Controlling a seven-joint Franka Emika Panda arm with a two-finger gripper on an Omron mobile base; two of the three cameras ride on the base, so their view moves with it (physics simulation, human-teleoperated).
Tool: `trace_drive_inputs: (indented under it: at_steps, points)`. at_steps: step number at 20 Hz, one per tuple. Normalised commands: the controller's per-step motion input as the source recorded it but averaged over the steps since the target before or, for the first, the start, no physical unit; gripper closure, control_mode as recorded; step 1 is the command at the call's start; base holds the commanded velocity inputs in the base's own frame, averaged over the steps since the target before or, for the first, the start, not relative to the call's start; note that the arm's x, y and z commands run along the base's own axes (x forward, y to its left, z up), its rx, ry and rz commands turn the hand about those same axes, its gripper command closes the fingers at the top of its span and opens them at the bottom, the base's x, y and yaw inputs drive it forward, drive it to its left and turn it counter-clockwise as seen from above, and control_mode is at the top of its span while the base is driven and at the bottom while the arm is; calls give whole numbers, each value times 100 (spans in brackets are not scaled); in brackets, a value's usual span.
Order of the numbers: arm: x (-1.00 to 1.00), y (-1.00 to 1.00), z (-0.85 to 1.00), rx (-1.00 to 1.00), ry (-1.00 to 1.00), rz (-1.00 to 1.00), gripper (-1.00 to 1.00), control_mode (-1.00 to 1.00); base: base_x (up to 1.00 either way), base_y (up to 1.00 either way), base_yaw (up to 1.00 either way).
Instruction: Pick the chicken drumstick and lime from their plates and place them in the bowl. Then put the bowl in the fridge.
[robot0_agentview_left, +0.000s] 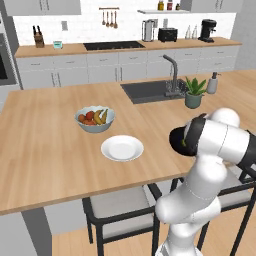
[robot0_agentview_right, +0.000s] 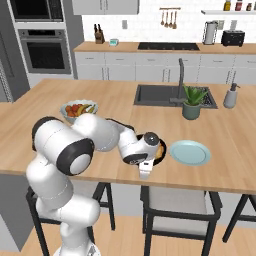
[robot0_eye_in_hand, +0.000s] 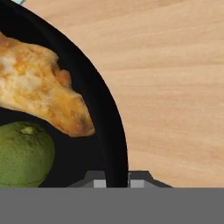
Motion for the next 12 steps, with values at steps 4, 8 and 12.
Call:
trace_drive_inputs:
  at_steps: [4,8,12]
  points:
    - [-42,37,57,-7,-13,-5,100,-100,0,0,0]
    - [-40,35,83,-2,10,-3,100,-100,0,0,0]
    - [-37,38,86,0,18,0,100,-100,0,0,0]
